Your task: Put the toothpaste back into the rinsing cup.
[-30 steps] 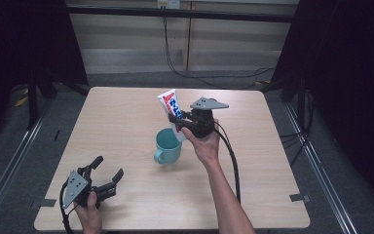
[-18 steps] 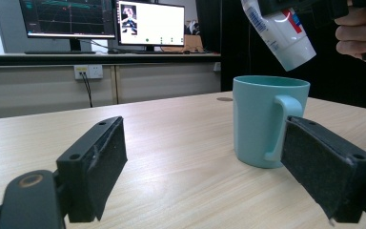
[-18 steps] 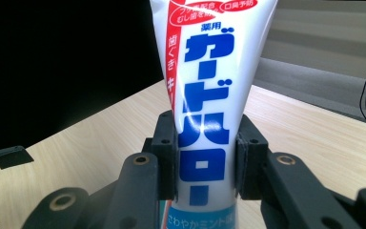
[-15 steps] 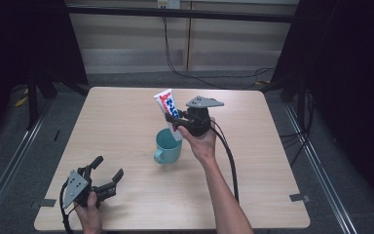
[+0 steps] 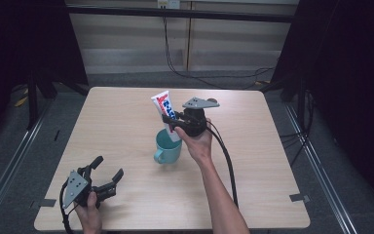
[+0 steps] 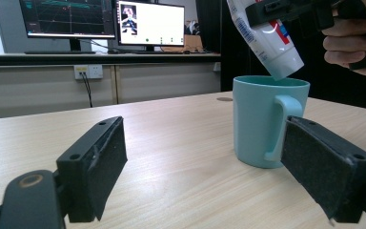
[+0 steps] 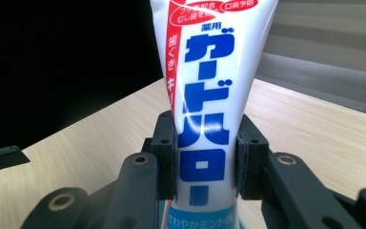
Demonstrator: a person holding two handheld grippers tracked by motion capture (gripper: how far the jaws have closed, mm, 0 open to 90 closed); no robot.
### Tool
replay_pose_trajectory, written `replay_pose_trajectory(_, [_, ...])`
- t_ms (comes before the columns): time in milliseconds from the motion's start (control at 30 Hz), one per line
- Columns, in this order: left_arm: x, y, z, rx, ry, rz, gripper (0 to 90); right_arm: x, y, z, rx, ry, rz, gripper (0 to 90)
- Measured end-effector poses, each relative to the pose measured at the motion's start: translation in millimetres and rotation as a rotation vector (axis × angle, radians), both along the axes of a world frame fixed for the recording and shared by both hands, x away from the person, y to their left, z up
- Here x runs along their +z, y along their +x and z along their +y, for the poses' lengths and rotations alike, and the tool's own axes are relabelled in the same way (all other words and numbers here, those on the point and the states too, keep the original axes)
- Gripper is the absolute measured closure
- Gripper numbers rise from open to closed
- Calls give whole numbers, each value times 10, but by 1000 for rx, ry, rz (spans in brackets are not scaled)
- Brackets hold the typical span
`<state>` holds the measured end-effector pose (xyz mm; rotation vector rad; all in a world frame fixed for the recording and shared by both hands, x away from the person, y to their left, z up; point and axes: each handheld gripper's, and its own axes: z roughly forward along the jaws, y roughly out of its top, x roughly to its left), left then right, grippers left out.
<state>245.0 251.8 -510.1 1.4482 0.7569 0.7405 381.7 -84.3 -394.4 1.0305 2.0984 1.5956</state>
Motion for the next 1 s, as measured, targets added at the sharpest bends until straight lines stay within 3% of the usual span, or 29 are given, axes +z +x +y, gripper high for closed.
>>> replay_pose_trajectory(233, [0,0,0,0,0,0,155,-44,-4,44,24,-9,15,670])
replay_pose_trajectory(1000, [0,1,6,-3,5,1,155,-181,55,44,20,-36,47,662])
